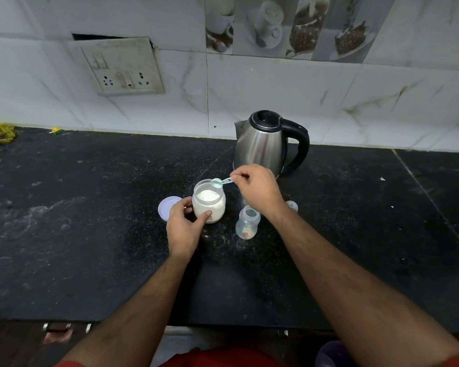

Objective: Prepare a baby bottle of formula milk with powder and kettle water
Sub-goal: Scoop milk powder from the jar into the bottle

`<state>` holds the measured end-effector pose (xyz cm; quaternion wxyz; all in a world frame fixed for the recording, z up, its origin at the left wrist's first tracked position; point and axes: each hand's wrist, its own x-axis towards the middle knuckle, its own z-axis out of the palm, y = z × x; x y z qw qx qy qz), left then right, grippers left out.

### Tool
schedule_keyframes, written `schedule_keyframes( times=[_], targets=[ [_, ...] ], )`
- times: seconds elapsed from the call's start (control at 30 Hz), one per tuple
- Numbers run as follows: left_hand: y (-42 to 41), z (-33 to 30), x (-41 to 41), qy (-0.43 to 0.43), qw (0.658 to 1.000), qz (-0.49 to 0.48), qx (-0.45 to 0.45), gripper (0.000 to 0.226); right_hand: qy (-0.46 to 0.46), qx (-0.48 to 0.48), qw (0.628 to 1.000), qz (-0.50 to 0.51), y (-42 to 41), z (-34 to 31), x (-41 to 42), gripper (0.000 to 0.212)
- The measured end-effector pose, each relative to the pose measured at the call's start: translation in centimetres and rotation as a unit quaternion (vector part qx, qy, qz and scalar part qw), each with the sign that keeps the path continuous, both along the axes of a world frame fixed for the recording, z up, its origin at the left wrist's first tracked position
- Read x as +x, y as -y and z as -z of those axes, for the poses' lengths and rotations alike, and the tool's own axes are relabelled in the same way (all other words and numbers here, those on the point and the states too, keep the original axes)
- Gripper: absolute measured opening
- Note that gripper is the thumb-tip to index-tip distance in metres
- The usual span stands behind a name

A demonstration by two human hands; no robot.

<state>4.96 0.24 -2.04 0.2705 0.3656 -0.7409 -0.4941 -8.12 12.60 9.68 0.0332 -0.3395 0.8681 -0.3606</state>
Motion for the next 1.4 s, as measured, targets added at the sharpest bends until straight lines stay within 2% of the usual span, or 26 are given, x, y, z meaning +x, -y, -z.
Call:
schedule_keyframes(
  times=[0.17,0.33,0.7,0.87,1.0,1.27,1.4],
  targets=[
    [1.7,0.4,-0.9,0.028,0.998,0.054,-0.001,0.078,-0.079,0.215,0.971,-0.068,3.6,0.0,-0.3,0.023],
    [2.3,0.5,-1.2,0.024,0.996,0.088,0.002,0.08,-0.133,0.281,0.945,-0.102,5.3,0.4,-0.3,0.012],
    [2.3,-0.2,-1.1,0.022,0.995,0.093,0.007,0.067,-0.113,0.3,0.934,-0.16,7.2,1.0,0.2,0.015],
    [2.4,-0.2,-1.1,0.028,0.995,0.092,0.007,0.067,-0.108,0.302,0.934,-0.156,7.4,1.8,0.1,0.012],
    [2.3,-0.2,-1.1,0.031,0.995,0.091,0.009,0.067,-0.106,0.284,0.943,-0.135,7.0,1.9,-0.6,0.019],
    [2.3,-0.7,-1.2,0.042,0.995,0.088,0.003,0.069,0.005,0.129,0.991,-0.018,4.4,1.7,-1.9,0.021],
    [2.3,-0.7,-1.0,0.046,0.995,0.091,0.006,0.069,0.085,0.149,0.985,-0.013,3.8,3.2,-1.8,0.028]
  ],
)
